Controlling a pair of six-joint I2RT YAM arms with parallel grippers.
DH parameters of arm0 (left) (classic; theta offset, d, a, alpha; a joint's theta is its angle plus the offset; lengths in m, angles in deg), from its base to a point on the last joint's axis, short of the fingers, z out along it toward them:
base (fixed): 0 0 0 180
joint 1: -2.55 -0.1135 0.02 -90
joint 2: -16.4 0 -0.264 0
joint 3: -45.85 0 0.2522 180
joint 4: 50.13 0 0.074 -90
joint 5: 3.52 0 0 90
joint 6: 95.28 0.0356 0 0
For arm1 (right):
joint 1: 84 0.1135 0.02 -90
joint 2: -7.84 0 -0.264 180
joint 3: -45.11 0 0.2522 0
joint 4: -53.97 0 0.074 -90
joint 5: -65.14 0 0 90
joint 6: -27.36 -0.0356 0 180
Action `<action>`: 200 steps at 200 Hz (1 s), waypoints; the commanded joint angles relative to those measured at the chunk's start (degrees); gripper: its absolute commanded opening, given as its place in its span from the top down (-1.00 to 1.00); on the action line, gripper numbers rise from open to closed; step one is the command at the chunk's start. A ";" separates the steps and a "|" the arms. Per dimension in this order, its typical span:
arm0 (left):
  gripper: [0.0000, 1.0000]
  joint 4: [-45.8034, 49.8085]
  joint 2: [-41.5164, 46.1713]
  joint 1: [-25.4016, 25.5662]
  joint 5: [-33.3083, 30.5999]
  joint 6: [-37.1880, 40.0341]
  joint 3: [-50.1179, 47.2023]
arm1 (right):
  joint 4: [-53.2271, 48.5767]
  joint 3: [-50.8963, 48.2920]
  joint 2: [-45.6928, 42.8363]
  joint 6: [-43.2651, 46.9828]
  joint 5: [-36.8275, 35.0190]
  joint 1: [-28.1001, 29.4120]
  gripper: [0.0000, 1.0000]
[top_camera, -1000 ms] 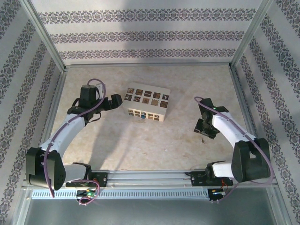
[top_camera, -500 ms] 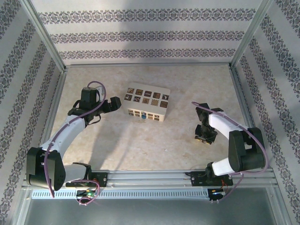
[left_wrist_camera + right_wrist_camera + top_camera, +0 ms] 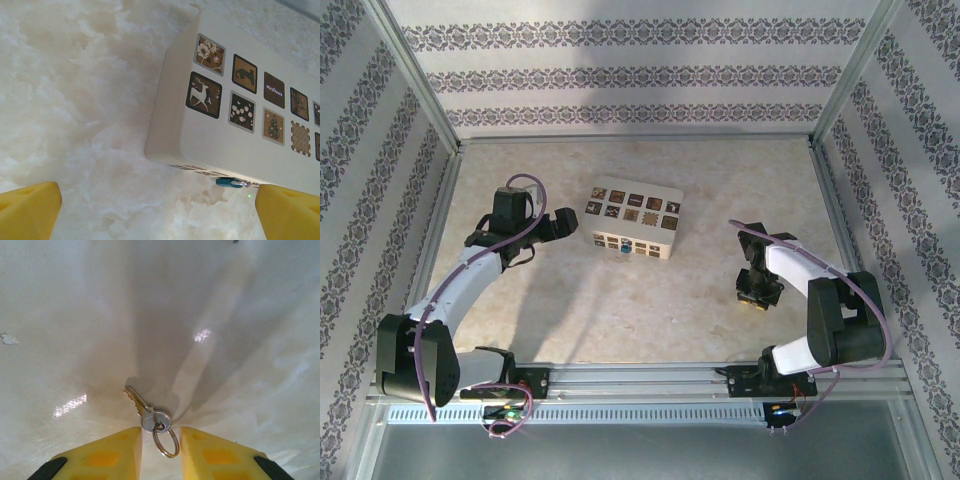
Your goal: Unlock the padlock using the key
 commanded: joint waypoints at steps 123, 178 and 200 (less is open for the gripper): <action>-0.99 3.05 1.67 -0.43 -2.05 1.68 -0.62 | 1.67 0.06 0.95 4.11 2.49 -1.11 0.80; -0.99 3.36 2.53 -0.55 -1.51 1.32 -0.30 | 1.58 0.29 -2.42 5.95 3.45 -1.10 1.00; -0.99 3.15 5.72 -1.20 0.06 -0.36 -0.84 | 2.40 0.79 -5.89 9.20 4.40 -1.09 1.00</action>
